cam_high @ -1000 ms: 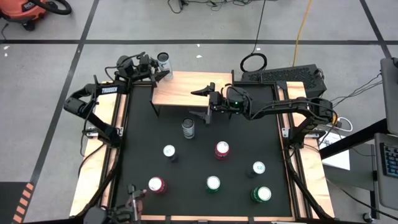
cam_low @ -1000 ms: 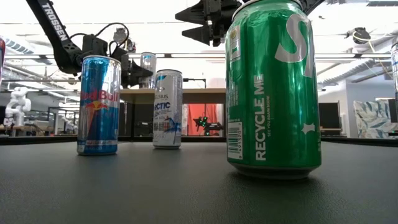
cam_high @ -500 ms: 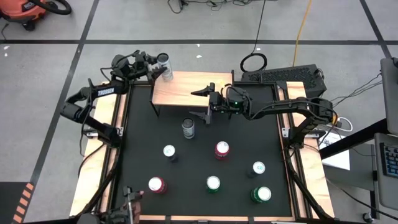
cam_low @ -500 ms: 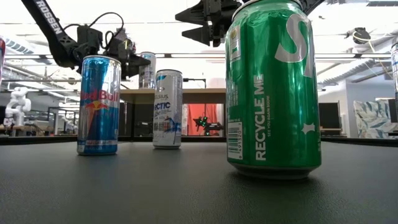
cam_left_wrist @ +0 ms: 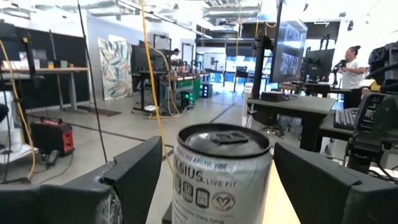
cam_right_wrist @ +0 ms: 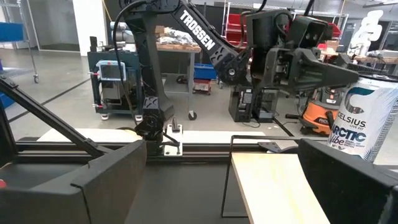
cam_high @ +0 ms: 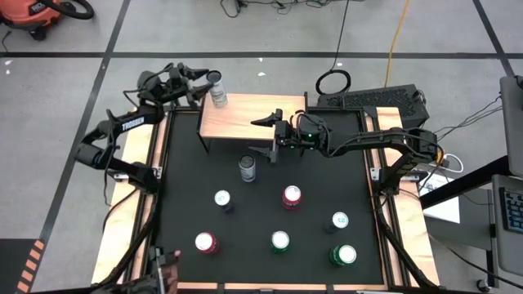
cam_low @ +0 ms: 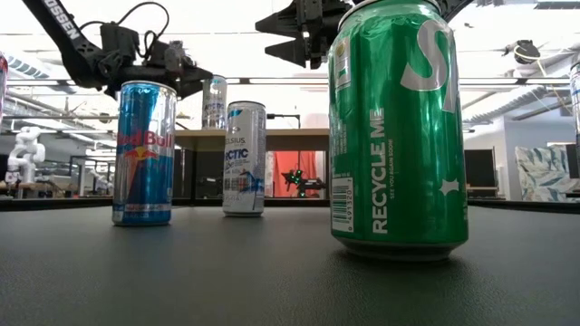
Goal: Place canned beverage on shelf
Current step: Put the right white-blue soda can on the shelf, then put the white-blue soda can, aligned with the other white-blue soda can on the shelf
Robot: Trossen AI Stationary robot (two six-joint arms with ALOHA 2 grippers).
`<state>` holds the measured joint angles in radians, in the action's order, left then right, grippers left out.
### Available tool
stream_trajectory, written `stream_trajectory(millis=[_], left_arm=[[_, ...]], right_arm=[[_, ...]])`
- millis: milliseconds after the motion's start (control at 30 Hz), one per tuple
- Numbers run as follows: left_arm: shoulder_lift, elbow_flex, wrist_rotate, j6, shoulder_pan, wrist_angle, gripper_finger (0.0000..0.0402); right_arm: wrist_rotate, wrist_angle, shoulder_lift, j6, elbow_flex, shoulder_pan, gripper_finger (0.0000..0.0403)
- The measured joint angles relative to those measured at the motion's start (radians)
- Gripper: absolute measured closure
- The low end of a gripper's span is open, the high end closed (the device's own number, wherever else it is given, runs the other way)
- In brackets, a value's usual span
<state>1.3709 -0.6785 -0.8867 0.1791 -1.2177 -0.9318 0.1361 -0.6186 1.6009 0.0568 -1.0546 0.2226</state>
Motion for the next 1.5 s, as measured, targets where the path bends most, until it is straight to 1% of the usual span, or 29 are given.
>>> stream_trajectory(millis=[200, 333, 433, 600, 700, 800, 900, 1033, 1133, 1233, 1333, 1500], left_arm=[[-0.046, 0.0, 0.002, 0.003, -0.002, -0.006, 0.009], [-0.096, 0.0, 0.01, 0.054, -0.001, -0.064, 0.009], [-0.156, 0.0, 0.025, 0.1, 0.0, -0.109, 0.009], [-0.281, 0.0, 0.05, 0.19, 0.018, -0.11, 0.009], [-0.355, -0.001, 0.05, 0.257, 0.048, -0.101, 0.0095], [-0.429, -0.001, 0.051, 0.287, 0.084, -0.051, 0.0105], [-0.499, -0.02, 0.052, 0.285, 0.111, 0.076, 0.0116], [-0.565, -0.088, 0.053, 0.231, 0.144, 0.324, 0.0129], [-0.589, -0.148, 0.036, 0.198, 0.166, 0.492, 0.0136], [-0.602, -0.199, 0.007, 0.201, 0.186, 0.625, 0.0139], [-0.616, -0.239, 0.005, 0.191, 0.215, 0.756, 0.0139], [-0.644, -0.295, 0.024, 0.099, 0.283, 0.984, 0.0139]], right_arm=[[0.0, 0.0, 0.0, 0.0, 0.0, 0.0, 0.0003], [0.0, 0.0, 0.0, 0.0, 0.0, 0.0, 0.0003], [0.0, 0.003, 0.0, 0.0, 0.0, 0.0, 0.0003], [-0.001, 0.011, -0.006, 0.0, 0.0, -0.007, 0.0003], [-0.002, 0.038, -0.032, 0.008, 0.0, -0.015, 0.0003], [-0.004, 0.087, -0.068, 0.007, 0.0, -0.024, 0.0003], [-0.033, 0.163, -0.11, 0.007, 0.0, -0.037, 0.0003], [-0.059, 0.285, -0.171, 0.005, 0.0, -0.062, 0.0003], [-0.058, 0.365, -0.219, -0.015, 0.0, -0.087, 0.0003], [-0.058, 0.454, -0.266, -0.025, 0.0, -0.116, 0.0003], [-0.058, 0.543, -0.307, -0.042, 0.0, -0.147, 0.0003], [-0.06, 0.685, -0.351, -0.06, 0.0, -0.198, 0.0003]])
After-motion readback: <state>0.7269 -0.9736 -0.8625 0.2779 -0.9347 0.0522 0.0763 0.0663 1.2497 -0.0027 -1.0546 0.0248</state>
